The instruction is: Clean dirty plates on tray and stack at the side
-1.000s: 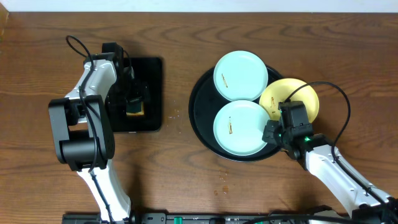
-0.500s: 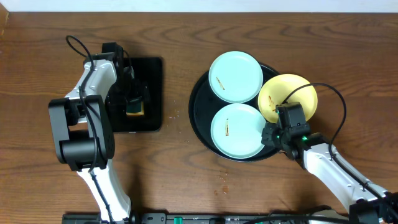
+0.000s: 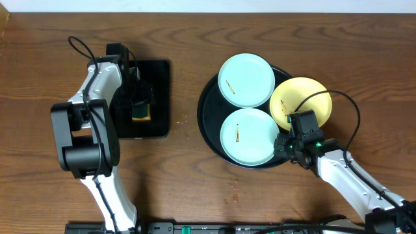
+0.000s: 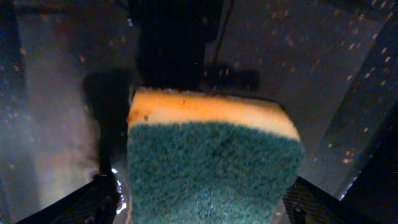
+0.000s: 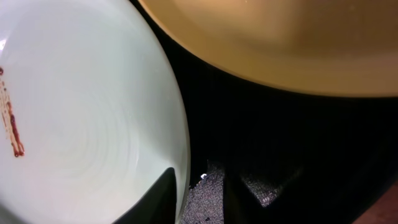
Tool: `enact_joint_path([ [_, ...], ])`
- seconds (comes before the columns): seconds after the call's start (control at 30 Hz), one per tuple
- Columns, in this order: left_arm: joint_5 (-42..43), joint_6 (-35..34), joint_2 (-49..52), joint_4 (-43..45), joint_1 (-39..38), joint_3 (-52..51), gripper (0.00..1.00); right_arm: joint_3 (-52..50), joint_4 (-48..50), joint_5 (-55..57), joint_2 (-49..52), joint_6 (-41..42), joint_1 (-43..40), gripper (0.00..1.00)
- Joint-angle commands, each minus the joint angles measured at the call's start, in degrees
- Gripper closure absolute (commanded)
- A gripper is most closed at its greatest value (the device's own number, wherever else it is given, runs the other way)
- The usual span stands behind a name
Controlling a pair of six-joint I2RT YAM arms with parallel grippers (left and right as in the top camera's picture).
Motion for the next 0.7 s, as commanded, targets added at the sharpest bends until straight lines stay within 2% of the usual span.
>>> enact_joint_path([
  [0.0, -0.6, -0.1, -1.0, 0.3, 0.0, -0.6, 0.16, -0.2, 0.2, -0.1, 0.3, -0.1, 0.6, 0.71],
  [0.1, -0.6, -0.1, -1.0, 0.2, 0.0, -0.6, 0.16, -0.2, 0.8, 0.0, 0.5, -1.5, 0.6, 0.64],
  [0.37, -0.6, -0.1, -1.0, 0.2, 0.0, -0.6, 0.16, -0.2, 4.7, 0.0, 3.0, -3.4, 1.0, 0.66],
  [0.47, -0.6, 0.1, -1.0, 0.2, 0.0, -0.6, 0.16, -0.2, 6.6, 0.0, 6.1, -3.6, 1.6, 0.71],
  [0.57, -0.6, 0.1, -1.0, 0.2, 0.0, -0.6, 0.16, -0.1, 7.9, 0.0, 7.8, -3.6, 1.6, 0.84],
  [0.67, -0.6, 0.1, -1.0, 0.4, 0.0, -0.6, 0.16, 0.0, 8.1, 0.0, 7.3, -3.6, 1.6, 0.85],
])
